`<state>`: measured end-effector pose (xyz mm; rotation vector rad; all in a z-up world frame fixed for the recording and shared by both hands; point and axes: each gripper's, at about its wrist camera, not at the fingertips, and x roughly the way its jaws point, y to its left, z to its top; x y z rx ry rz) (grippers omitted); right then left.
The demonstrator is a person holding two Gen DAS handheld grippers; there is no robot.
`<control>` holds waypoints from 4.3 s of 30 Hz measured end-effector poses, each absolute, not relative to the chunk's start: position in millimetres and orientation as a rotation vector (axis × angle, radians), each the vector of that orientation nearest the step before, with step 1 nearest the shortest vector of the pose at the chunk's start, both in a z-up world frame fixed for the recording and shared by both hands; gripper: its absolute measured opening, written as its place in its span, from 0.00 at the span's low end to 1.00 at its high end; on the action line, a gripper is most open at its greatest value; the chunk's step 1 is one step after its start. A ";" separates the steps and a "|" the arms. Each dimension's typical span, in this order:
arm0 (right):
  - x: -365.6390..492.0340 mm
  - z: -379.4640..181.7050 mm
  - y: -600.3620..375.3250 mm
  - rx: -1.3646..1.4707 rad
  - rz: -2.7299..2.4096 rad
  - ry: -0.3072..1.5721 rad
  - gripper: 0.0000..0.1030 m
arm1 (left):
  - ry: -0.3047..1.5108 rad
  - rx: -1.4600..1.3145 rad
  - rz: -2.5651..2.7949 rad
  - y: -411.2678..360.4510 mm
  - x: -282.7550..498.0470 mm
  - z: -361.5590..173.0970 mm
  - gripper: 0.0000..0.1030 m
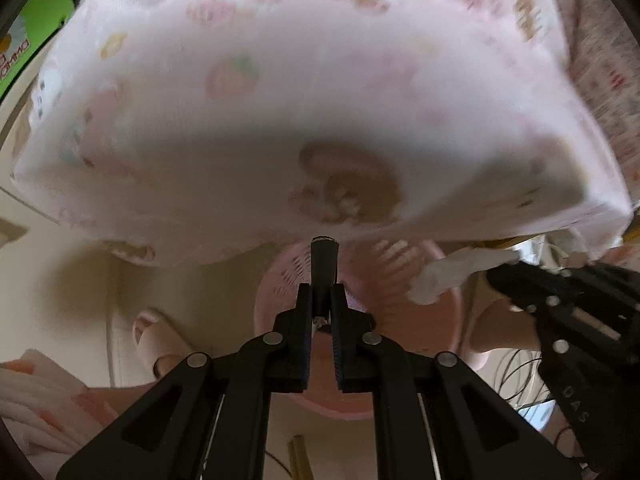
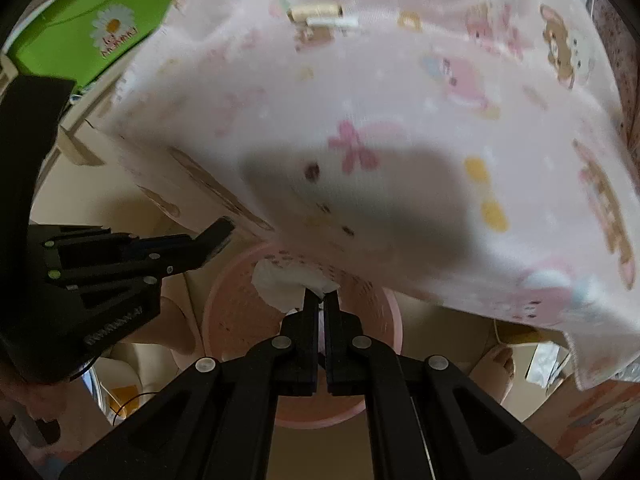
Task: Collect trash
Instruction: 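Carry the black cylinder and white tissue down over the pink basket with both grippers, then open both grippers to drop the cylinder and tissue into the basket, then raise both open grippers back up toward the thread spool on the cloth, then lower the left gripper around the cream thread spool and close it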
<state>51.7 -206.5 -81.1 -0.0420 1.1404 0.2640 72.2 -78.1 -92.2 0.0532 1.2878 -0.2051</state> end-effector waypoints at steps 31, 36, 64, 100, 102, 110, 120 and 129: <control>56.8 -136.0 -196.8 -0.129 0.210 1.231 0.04 | 1.461 -0.031 -0.155 -68.6 87.5 -148.4 0.34; 58.5 -135.0 -196.8 -0.127 0.209 1.234 0.06 | 1.434 -0.038 -0.148 -64.7 86.3 -139.1 0.40; 36.9 -51.9 -218.4 -0.038 0.182 1.003 0.57 | 1.140 -0.020 -0.103 -49.8 75.9 -59.4 0.52; 94.7 122.1 -263.6 -0.127 0.048 0.439 0.84 | 0.483 0.104 -0.008 -39.4 130.2 137.7 0.97; 97.8 116.1 -268.7 -0.100 0.041 0.446 0.84 | 0.488 0.105 -0.006 -39.4 132.8 131.9 0.98; 116.3 65.3 -279.6 -0.095 -0.006 0.583 0.84 | 0.604 0.034 0.017 -23.2 142.5 71.5 0.98; 128.5 44.9 -291.2 -0.065 -0.045 0.635 0.84 | 0.703 0.033 0.029 -17.2 158.5 35.1 0.96; 139.4 36.7 -294.2 -0.044 -0.052 0.678 0.84 | 0.759 0.009 -0.069 -32.8 169.3 22.3 0.78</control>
